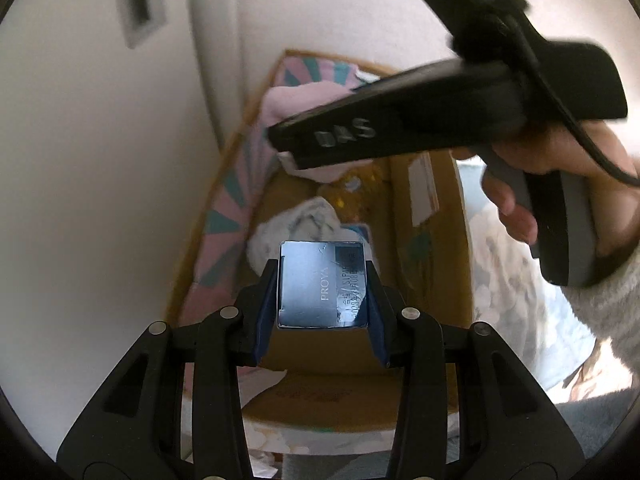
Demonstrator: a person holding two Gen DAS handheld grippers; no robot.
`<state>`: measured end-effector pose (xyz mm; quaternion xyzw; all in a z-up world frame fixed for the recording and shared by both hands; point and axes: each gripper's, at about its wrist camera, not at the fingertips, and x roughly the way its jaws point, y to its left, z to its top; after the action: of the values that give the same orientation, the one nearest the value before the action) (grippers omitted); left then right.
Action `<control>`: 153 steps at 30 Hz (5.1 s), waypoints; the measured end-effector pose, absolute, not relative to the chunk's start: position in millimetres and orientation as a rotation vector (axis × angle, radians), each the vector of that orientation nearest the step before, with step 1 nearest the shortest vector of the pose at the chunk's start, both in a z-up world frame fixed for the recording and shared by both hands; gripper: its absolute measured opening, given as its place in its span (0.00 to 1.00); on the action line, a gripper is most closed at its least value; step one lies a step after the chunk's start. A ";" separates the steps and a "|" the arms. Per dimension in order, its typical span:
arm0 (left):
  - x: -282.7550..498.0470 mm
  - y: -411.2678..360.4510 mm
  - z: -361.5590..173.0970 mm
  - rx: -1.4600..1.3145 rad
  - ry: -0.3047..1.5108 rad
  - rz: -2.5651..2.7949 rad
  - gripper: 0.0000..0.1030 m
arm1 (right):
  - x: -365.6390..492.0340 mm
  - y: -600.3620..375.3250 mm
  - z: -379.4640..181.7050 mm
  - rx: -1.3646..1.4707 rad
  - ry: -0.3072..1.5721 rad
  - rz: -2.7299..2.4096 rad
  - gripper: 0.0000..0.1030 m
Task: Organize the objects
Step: 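Release blue cube with left tool while right tool drops pink towel into box, then move both tools back over the tray, then grasp white tissue pack with left tool while right tool grasps clear floss-pick box, then carry tissue pack with left tool while right tool carries floss-pick box to cardboard box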
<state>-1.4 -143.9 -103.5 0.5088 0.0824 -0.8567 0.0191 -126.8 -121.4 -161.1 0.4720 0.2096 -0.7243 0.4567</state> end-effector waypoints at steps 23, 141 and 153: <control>-5.1 -101.5 -121.1 1.657 0.085 -2.758 1.00 | -142.0 -159.0 -166.7 1.085 0.512 -1.771 0.99; -213.1 76.6 -205.4 1.413 0.189 -2.646 0.82 | -86.0 374.2 -215.0 1.408 0.271 -2.547 0.49; -201.7 76.7 -192.0 1.452 0.170 -2.678 0.58 | -86.4 373.6 -209.6 1.409 0.215 -2.551 0.49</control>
<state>-201.7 76.7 -192.0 0.4754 0.0557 -0.8768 0.0454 -86.4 373.6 -209.6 0.4794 0.0732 -0.8677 0.1095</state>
